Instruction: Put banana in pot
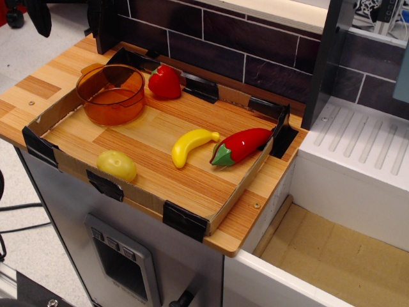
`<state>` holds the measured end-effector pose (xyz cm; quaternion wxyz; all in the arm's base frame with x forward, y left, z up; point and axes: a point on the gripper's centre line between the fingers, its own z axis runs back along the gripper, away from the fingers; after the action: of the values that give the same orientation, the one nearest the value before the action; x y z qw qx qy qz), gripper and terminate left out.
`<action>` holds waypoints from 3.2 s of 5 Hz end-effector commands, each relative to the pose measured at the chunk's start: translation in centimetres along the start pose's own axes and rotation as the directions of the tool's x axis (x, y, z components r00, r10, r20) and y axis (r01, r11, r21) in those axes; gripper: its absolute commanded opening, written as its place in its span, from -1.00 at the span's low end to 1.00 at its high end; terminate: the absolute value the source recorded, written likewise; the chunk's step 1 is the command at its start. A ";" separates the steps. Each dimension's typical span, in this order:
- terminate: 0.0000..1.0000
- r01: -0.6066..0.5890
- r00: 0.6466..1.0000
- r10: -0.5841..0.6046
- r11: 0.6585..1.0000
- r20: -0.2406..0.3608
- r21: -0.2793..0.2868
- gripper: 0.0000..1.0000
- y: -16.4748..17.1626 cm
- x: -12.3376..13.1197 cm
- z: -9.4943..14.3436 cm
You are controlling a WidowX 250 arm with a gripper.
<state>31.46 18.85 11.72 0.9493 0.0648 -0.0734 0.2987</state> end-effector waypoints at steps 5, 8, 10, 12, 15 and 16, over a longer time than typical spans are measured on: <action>-1.00 0.242 0.968 -0.247 0.966 -0.047 -0.094 1.00 -7.3 -5.8 0.0; -1.00 0.411 0.910 -0.415 0.902 -0.003 -0.134 1.00 -11.0 -8.2 -3.4; -1.00 0.441 0.896 -0.444 0.888 0.008 -0.133 1.00 -11.5 -8.7 -4.5; -1.00 0.486 0.872 -0.489 0.863 0.008 -0.137 1.00 -12.3 -9.7 -5.5; -1.00 0.493 0.868 -0.496 0.866 -0.010 -0.080 1.00 -12.5 -10.3 -8.0; -1.00 0.440 0.897 -0.442 0.895 -0.015 -0.078 1.00 -11.9 -9.8 -8.7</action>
<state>31.27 4.79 0.04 0.9959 0.0374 -0.0426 0.0704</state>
